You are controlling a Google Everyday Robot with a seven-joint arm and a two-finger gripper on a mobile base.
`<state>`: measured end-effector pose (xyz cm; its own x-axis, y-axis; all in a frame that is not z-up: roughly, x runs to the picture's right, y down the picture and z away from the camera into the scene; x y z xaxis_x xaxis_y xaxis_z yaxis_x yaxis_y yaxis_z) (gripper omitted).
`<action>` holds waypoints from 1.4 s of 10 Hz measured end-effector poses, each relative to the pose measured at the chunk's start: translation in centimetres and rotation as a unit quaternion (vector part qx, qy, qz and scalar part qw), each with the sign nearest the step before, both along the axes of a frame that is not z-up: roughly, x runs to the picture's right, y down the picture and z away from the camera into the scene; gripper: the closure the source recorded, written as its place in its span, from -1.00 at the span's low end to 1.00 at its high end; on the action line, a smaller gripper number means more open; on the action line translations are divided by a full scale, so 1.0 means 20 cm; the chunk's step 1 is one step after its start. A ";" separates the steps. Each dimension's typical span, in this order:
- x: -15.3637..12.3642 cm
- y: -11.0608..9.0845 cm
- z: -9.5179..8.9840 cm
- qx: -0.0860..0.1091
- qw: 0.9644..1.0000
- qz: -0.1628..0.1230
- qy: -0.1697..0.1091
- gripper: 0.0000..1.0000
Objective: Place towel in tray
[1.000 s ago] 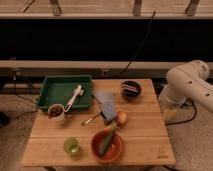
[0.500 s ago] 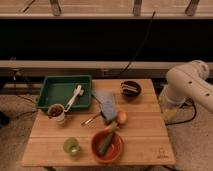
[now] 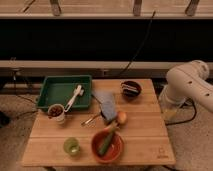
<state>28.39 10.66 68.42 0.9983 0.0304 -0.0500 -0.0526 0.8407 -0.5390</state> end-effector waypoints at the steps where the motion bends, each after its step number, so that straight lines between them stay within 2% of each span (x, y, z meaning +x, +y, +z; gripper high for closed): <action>1: 0.00 0.00 0.00 0.000 1.000 0.000 0.000 -0.30; 11: 0.00 -0.01 0.00 0.000 1.000 0.000 -0.001 -0.30; 13: -0.01 -0.03 0.02 -0.005 1.000 -0.006 -0.017 -0.30; 14: -0.05 -0.07 0.07 -0.007 0.999 -0.010 -0.031 -0.30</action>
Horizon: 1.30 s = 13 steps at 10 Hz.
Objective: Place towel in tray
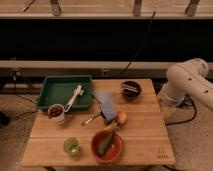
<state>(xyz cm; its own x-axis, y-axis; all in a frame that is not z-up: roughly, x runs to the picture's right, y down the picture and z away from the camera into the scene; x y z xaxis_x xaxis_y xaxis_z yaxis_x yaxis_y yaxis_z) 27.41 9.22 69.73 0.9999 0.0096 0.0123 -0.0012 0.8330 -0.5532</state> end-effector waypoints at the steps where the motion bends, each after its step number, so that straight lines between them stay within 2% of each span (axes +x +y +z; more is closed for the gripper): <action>1: -0.04 -0.07 0.06 -0.001 1.000 -0.004 -0.014 -0.30; 3: -0.11 -0.23 0.21 -0.001 0.999 -0.011 -0.038 -0.30; 4: -0.17 -0.35 0.32 0.002 0.998 -0.017 -0.054 -0.30; 6: -0.28 -0.51 0.44 0.011 0.997 -0.028 -0.076 -0.30; 8: -0.50 -0.68 0.57 0.027 0.993 -0.044 -0.111 -0.30; 10: -0.66 -0.72 0.60 0.038 0.989 -0.054 -0.134 -0.30; 13: -0.92 -0.67 0.59 0.047 0.980 -0.079 -0.176 -0.30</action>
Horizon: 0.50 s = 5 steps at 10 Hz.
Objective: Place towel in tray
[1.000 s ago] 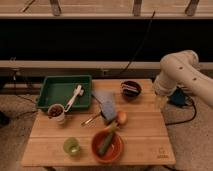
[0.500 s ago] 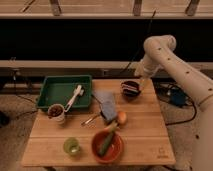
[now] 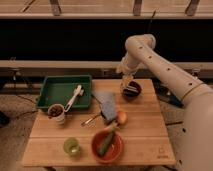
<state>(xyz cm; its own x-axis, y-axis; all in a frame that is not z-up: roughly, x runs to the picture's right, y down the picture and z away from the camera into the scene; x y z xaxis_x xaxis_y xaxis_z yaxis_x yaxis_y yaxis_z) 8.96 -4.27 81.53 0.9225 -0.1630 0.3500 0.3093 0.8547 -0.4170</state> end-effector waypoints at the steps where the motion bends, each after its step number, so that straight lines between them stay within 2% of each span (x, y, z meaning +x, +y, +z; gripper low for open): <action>1: -0.06 0.03 0.00 0.000 1.000 -0.011 -0.012 -0.30; 3: -0.14 0.09 0.03 -0.001 0.999 -0.025 -0.026 -0.30; 5: -0.23 0.18 0.10 -0.005 0.998 -0.040 -0.039 -0.30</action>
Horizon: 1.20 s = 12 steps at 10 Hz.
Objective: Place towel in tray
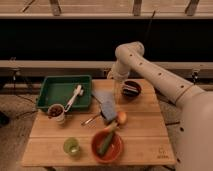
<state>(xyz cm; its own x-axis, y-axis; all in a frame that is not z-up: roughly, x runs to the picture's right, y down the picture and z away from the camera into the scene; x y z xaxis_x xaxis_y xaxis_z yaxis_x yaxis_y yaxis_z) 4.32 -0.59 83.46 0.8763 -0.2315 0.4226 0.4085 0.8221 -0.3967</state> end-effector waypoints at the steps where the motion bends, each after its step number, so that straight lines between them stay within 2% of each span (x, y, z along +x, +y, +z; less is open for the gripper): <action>1: -0.01 0.03 0.03 -0.001 1.000 -0.004 -0.002 -0.30; 5: -0.10 0.12 0.12 0.007 1.000 -0.021 -0.011 -0.30; 8: -0.15 0.21 0.25 0.014 0.999 -0.031 -0.010 -0.30; 12: -0.22 0.17 0.37 0.021 0.999 -0.036 -0.012 -0.30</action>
<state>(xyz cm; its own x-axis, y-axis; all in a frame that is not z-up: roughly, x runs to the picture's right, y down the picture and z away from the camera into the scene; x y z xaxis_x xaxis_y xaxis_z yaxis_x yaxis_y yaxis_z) -0.05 2.79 90.79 0.8468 -0.3110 0.4314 0.4753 0.8065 -0.3516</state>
